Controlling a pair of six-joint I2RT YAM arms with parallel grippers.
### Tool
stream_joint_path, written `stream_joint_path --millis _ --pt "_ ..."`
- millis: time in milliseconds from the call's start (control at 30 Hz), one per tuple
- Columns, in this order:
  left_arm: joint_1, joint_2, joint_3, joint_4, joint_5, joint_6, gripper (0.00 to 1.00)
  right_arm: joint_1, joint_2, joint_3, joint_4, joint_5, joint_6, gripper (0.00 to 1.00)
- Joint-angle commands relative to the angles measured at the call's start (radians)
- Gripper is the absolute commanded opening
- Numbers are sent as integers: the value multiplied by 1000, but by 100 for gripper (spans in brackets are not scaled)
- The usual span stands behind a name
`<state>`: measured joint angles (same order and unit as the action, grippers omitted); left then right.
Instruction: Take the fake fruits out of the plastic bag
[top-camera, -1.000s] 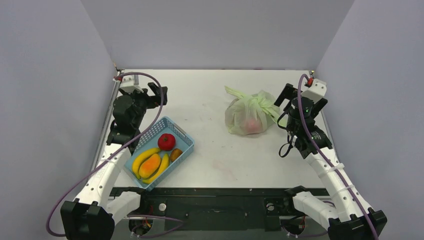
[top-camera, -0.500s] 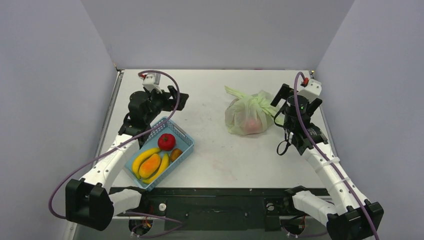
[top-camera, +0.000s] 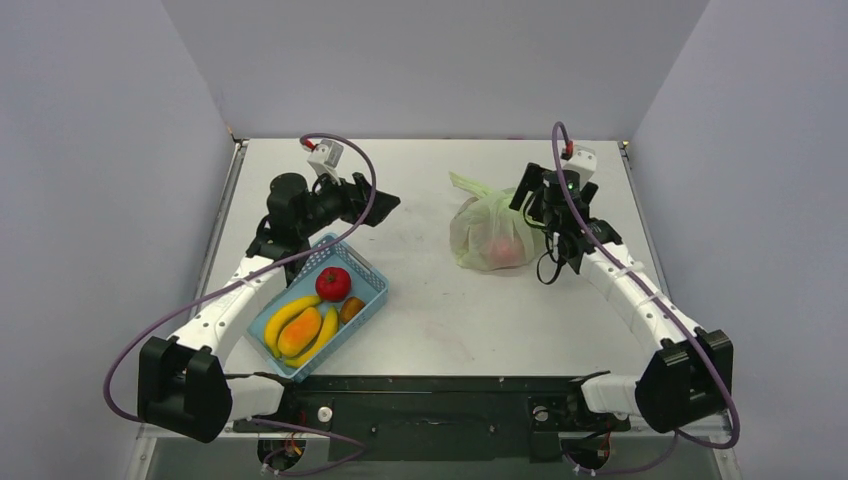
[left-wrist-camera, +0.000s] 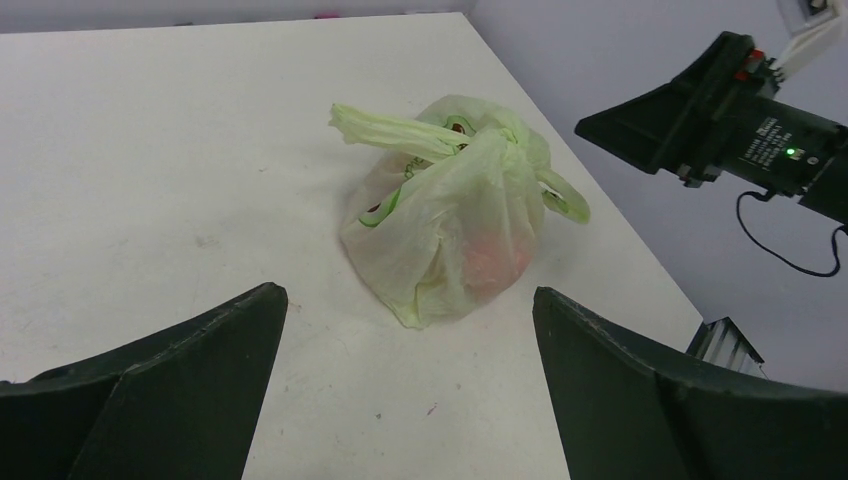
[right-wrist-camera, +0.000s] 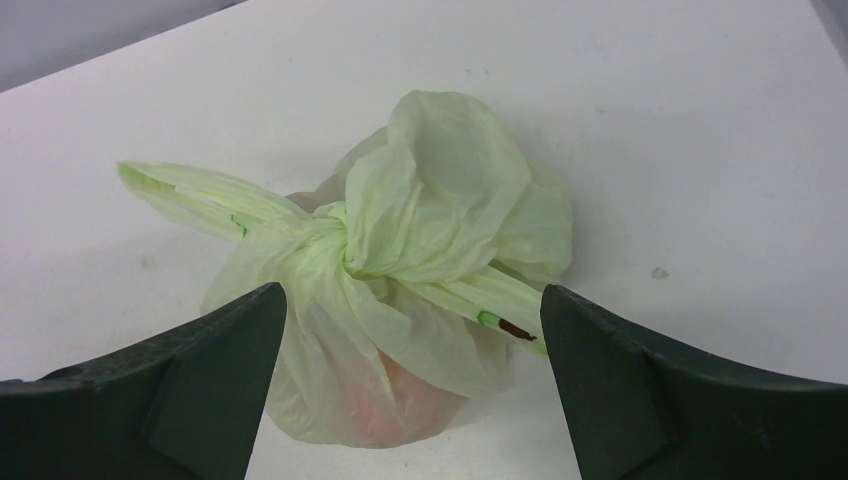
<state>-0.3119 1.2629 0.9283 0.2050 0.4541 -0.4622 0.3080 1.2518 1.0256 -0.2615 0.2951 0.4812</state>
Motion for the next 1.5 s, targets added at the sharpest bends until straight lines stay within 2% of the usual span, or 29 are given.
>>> stream_joint_path --millis 0,267,433,667,800,967,1000,1133,1467 --pt "-5 -2 50 68 61 -3 93 -13 98 74 30 -75 61 93" --pt "-30 27 53 68 69 -5 93 -62 227 156 -22 -66 235 92" --pt "-51 57 64 64 86 -9 93 -57 275 183 -49 -70 260 83" --pt "-82 85 87 23 84 18 93 -58 293 139 -29 -72 277 74" --pt "-114 102 103 -19 72 45 92 -55 291 122 -28 -88 269 50" --pt "-155 124 123 -63 60 79 92 -52 295 105 -70 -127 241 26" --pt "-170 130 128 -75 58 83 92 -51 293 101 -75 -144 236 18" --pt "-213 140 139 -100 49 103 92 -38 271 61 -87 -194 220 2" --pt "-241 154 152 -131 23 138 92 48 90 -125 -79 -272 180 0"
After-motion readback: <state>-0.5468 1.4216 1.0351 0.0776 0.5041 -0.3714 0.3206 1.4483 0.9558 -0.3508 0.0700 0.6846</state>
